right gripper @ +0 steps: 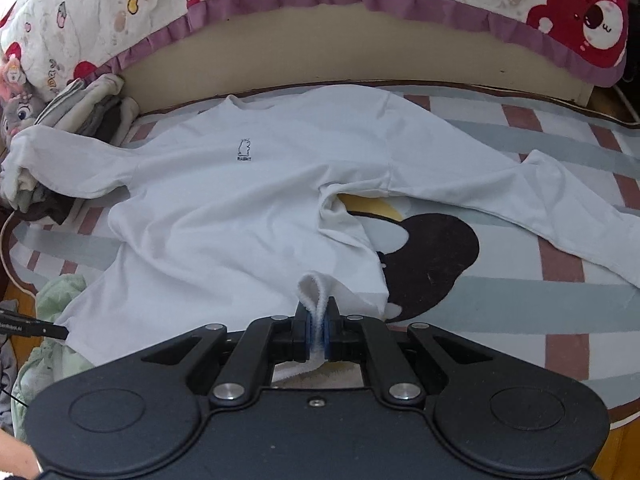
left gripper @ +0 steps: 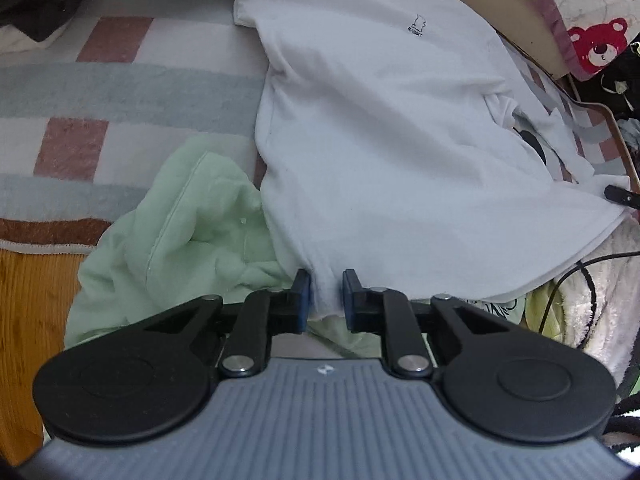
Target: Fold clothes
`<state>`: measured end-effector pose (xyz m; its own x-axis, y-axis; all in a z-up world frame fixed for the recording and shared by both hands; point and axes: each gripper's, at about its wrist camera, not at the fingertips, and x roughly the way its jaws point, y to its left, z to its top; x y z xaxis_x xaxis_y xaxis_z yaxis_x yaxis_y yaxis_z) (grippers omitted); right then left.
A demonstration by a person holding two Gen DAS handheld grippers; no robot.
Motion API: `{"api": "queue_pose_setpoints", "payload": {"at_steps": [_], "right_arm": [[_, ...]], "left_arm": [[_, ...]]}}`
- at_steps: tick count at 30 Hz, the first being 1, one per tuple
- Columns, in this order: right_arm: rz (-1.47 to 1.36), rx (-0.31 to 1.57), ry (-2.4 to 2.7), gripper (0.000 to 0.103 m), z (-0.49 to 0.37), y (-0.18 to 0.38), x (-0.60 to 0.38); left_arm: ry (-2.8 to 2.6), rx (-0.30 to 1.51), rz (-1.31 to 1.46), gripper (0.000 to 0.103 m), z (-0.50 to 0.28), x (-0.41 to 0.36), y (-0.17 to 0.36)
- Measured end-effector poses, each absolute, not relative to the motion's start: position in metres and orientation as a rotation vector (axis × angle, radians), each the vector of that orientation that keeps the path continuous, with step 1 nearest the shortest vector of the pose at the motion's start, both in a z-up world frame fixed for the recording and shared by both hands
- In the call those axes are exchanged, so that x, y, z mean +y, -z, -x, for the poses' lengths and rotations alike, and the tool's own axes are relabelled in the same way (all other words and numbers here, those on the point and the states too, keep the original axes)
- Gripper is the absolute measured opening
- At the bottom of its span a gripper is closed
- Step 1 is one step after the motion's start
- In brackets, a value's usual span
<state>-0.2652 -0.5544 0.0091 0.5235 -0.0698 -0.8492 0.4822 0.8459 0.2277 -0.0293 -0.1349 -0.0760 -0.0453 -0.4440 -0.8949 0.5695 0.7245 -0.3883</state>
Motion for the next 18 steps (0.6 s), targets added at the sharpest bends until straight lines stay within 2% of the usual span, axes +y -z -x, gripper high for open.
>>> {"api": "queue_pose_setpoints", "payload": {"at_steps": [2, 5, 7, 8, 9, 10, 14, 18], "right_arm": [[-0.472, 0.982, 0.358, 0.007, 0.263, -0.005, -0.555], [-0.466, 1.012, 0.369, 0.015, 0.257, 0.004, -0.555], [-0.455, 1.029, 0.38, 0.017, 0.253, 0.013, -0.554], [-0.449, 1.038, 0.385, 0.017, 0.25, 0.018, -0.553], [-0.443, 1.046, 0.391, 0.014, 0.248, 0.022, -0.553], [-0.44, 1.045, 0.398, 0.008, 0.247, 0.025, -0.553], [-0.433, 0.989, 0.429, 0.007, 0.249, 0.019, -0.559], [-0.42, 0.873, 0.418, 0.007, 0.268, -0.031, -0.562]], "left_arm": [[0.813, 1.41, -0.112, 0.02, 0.026, -0.137, 0.079], [0.774, 1.449, -0.11, 0.042, 0.021, -0.14, 0.089], [0.77, 1.451, -0.105, 0.039, 0.02, -0.143, 0.093], [0.773, 1.442, -0.107, 0.028, 0.02, -0.145, 0.094], [0.789, 1.395, -0.149, 0.009, 0.024, -0.148, 0.087], [0.805, 1.345, -0.192, 0.009, 0.028, -0.15, 0.08], [0.869, 1.148, -0.241, 0.008, 0.034, -0.149, 0.034], [0.901, 0.994, -0.204, 0.008, 0.034, -0.133, -0.022]]}}
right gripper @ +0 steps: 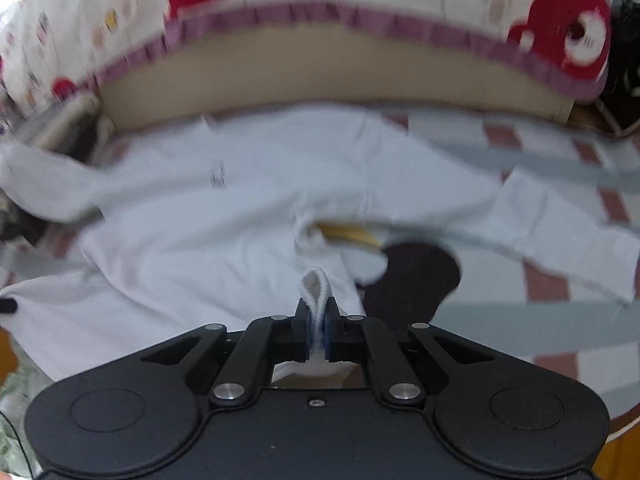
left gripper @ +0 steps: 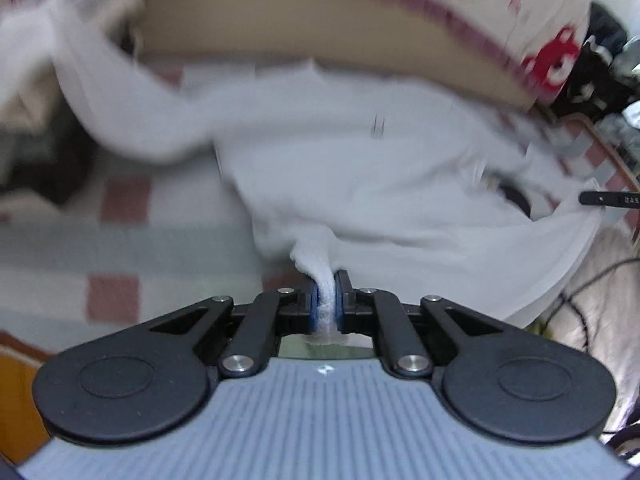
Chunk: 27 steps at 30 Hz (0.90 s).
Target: Fold clothes
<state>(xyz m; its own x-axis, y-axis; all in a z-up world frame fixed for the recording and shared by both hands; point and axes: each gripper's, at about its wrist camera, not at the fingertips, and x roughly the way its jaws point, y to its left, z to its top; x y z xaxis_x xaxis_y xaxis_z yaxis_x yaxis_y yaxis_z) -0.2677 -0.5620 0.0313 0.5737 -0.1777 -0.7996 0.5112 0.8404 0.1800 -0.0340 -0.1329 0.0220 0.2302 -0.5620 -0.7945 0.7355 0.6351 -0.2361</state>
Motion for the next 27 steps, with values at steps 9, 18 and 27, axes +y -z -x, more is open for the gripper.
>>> {"api": "queue_pose_setpoints", "payload": {"at_steps": [9, 18, 27], "right_arm": [[-0.479, 0.648, 0.249, 0.006, 0.364, -0.148, -0.52], [-0.558, 0.82, 0.25, 0.005, 0.391, -0.101, -0.49], [-0.531, 1.002, 0.213, 0.006, 0.38, -0.063, -0.48]], "left_arm": [[0.887, 0.84, -0.085, 0.008, 0.065, -0.05, -0.111], [0.808, 1.174, -0.06, 0.008, 0.08, -0.023, -0.034], [0.75, 1.364, -0.091, 0.008, 0.08, -0.015, 0.021]]}}
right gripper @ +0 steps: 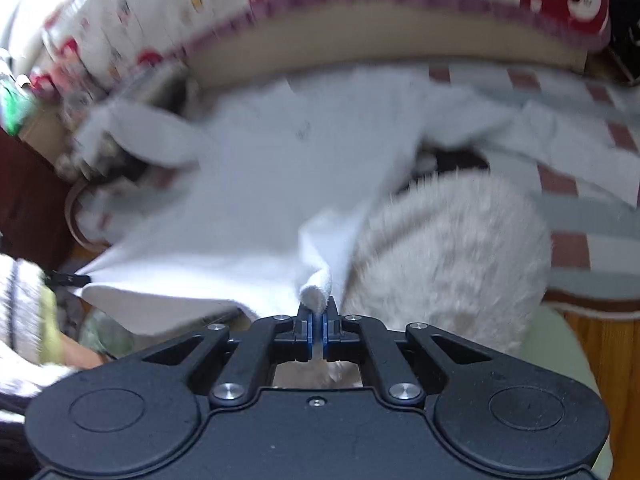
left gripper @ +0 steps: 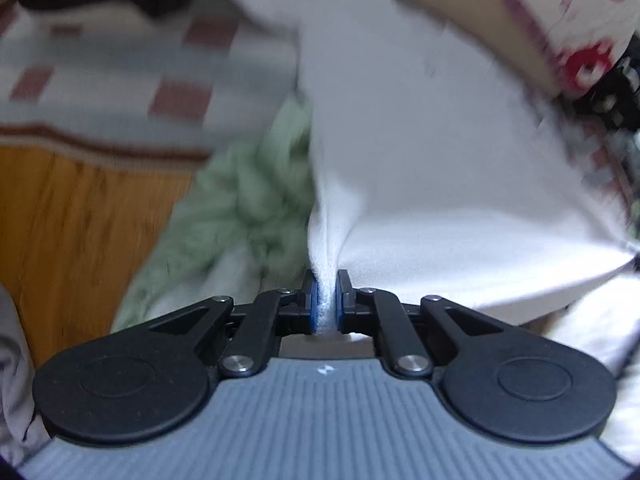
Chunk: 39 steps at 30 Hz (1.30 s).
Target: Fold clothes
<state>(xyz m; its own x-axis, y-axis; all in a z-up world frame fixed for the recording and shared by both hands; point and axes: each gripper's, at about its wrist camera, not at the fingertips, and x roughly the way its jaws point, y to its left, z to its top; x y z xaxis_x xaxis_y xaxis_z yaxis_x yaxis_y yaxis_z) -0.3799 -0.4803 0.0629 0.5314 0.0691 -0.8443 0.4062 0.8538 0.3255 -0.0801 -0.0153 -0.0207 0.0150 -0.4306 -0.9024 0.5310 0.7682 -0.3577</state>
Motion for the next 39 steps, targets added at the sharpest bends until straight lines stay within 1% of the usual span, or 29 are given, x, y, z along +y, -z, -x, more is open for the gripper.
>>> {"api": "queue_pose_setpoints", "payload": {"at_steps": [3, 4, 5, 6, 7, 9, 11, 14, 16, 17, 18, 19, 20, 22, 23, 28, 29, 30, 32, 34, 35, 36, 37, 39], "right_arm": [[-0.467, 1.044, 0.165, 0.016, 0.372, -0.068, -0.471], [-0.434, 1.048, 0.147, 0.028, 0.371, -0.076, -0.468], [-0.395, 1.041, 0.128, 0.034, 0.371, -0.088, -0.466], [-0.356, 1.034, 0.11, 0.045, 0.37, -0.099, -0.464], [-0.33, 1.02, 0.096, 0.051, 0.37, -0.112, -0.464], [-0.357, 0.979, 0.051, 0.052, 0.366, -0.139, -0.471], [-0.444, 0.941, -0.039, 0.052, 0.354, -0.164, -0.483], [-0.586, 0.901, -0.215, 0.052, 0.328, -0.198, -0.496], [-0.65, 0.881, -0.315, 0.053, 0.309, -0.217, -0.497], [-0.673, 0.874, -0.359, 0.054, 0.298, -0.223, -0.496], [-0.686, 0.87, -0.399, 0.057, 0.286, -0.227, -0.493], [-0.699, 0.866, -0.438, 0.061, 0.273, -0.231, -0.49], [-0.706, 0.869, -0.469, 0.062, 0.259, -0.229, -0.486], [-0.738, 0.895, -0.506, 0.063, 0.225, -0.212, -0.478], [-0.806, 0.912, -0.515, 0.063, 0.208, -0.197, -0.477], [-1.121, 0.986, -0.622, 0.063, 0.136, -0.127, -0.468], [-1.13, 0.984, -0.64, 0.063, 0.124, -0.119, -0.465], [-1.133, 0.97, -0.653, 0.065, 0.113, -0.109, -0.463], [-1.141, 0.941, -0.653, 0.065, 0.093, -0.088, -0.459], [-1.156, 0.909, -0.574, 0.065, 0.076, -0.06, -0.453], [-1.163, 0.893, -0.534, 0.065, 0.068, -0.046, -0.45], [-1.138, 0.9, -0.51, 0.061, 0.059, -0.034, -0.446], [-1.077, 0.934, -0.503, 0.054, 0.05, -0.024, -0.44], [-0.907, 0.988, -0.449, 0.052, 0.038, -0.012, -0.431]], "left_arm": [[0.75, 1.435, -0.202, 0.011, 0.088, -0.025, 0.041], [0.749, 1.447, -0.23, 0.011, 0.088, -0.026, 0.042], [0.749, 1.43, -0.258, 0.011, 0.087, -0.026, 0.038], [0.75, 1.411, -0.287, 0.013, 0.086, -0.026, 0.033], [0.744, 1.386, -0.307, 0.015, 0.083, -0.025, 0.024], [0.738, 1.326, -0.29, 0.028, 0.072, -0.021, 0.001], [0.747, 1.269, -0.254, 0.03, 0.059, -0.019, -0.023], [0.767, 1.193, -0.246, 0.03, 0.042, -0.034, -0.05], [0.798, 1.139, -0.274, 0.031, 0.036, -0.052, -0.058], [0.813, 1.111, -0.288, 0.035, 0.033, -0.061, -0.061], [0.818, 1.086, -0.295, 0.04, 0.029, -0.071, -0.06], [0.821, 1.061, -0.301, 0.041, 0.024, -0.08, -0.058], [0.825, 1.036, -0.307, 0.041, 0.02, -0.09, -0.056], [0.779, 0.977, -0.342, 0.041, 0.01, -0.109, -0.047], [0.764, 0.955, -0.363, 0.041, 0.005, -0.116, -0.043], [0.674, 0.918, -0.22, 0.042, -0.029, -0.097, -0.031], [0.651, 0.897, -0.205, 0.043, -0.034, -0.093, -0.03], [0.627, 0.876, -0.191, 0.049, -0.039, -0.09, -0.03], [0.555, 0.815, -0.194, 0.054, -0.05, -0.086, -0.028], [0.399, 0.794, -0.226, 0.054, -0.068, -0.087, -0.02], [0.376, 0.802, -0.185, 0.054, -0.078, -0.08, -0.018], [0.357, 0.81, -0.141, 0.054, -0.088, -0.073, -0.016], [0.338, 0.818, -0.097, 0.054, -0.098, -0.066, -0.014], [0.333, 0.818, 0.058, 0.054, -0.113, -0.044, -0.01]]}}
